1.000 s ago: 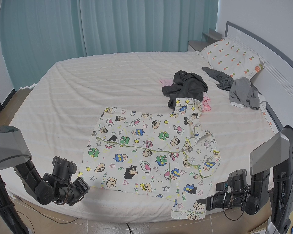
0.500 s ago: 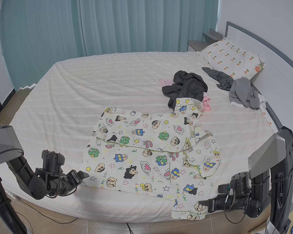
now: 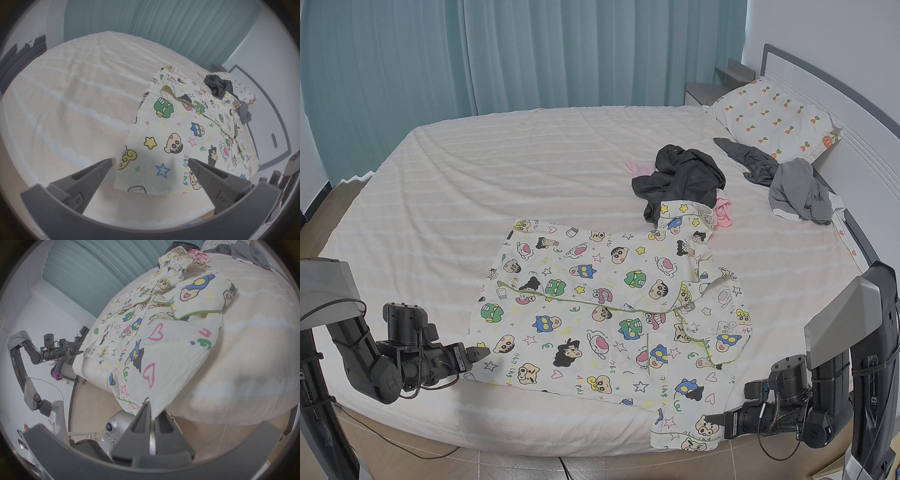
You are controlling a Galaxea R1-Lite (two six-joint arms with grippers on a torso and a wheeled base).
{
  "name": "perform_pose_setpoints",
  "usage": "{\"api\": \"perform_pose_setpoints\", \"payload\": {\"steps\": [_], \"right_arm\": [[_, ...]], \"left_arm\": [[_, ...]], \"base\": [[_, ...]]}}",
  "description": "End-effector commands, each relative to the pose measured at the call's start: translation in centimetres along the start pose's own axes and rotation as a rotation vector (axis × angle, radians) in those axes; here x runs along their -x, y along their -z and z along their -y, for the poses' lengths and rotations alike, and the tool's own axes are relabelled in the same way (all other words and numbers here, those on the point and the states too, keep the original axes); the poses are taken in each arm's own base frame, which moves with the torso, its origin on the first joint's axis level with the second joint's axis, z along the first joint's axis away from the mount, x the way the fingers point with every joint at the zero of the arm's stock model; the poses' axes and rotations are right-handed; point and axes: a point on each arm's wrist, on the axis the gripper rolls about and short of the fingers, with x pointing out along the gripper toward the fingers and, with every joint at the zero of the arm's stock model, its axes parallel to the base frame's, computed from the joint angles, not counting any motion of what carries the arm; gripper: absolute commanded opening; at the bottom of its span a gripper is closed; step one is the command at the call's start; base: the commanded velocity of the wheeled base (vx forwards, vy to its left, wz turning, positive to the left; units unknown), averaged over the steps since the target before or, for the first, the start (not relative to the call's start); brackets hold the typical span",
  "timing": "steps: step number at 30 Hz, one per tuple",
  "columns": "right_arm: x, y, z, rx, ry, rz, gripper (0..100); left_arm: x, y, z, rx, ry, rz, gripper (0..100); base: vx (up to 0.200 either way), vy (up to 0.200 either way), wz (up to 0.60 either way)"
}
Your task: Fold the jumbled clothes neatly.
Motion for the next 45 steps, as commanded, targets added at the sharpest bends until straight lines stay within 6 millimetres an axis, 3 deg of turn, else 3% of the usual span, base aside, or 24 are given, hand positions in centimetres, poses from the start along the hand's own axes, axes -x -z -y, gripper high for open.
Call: {"api": "perform_pose_setpoints", "payload": {"steps": [1,12,24,25,32,45], "right_arm": [[0.1,0.0,0.0,0.001,-0.003,0.006,0],[0.0,0.0,0.0,0.000,-0.004,0.006,0],[0.0,-0.1,-0.1,0.007,-0.006,0.007,0],[0.0,0.0,-0.1,0.008,-0.007,0.006,0],[0.0,0.0,-0.2,0.007,-0.007,0.006,0],[1.9,0.9,0.2,-0.025,-0.009,-0.041,0]], "left_arm": [[-1.6,1.2,-0.6,-0.022,-0.012,-0.046,100],[-2.4,0.9,0.3,-0.036,0.021,-0.021,100],[-3.5,2.3,0.9,-0.059,0.028,-0.080,100],[-3.5,2.3,1.0,-0.060,0.029,-0.080,0],[-3.1,2.7,0.6,-0.058,0.014,-0.098,0],[-0.2,2.7,0.3,-0.070,-0.017,-0.176,0]], "base": [[0.000,0.000,0.00],[0.000,0.000,0.00],[0.000,0.000,0.00],[0.000,0.000,0.00],[0.000,0.000,0.00],[0.000,0.000,0.00]]}}
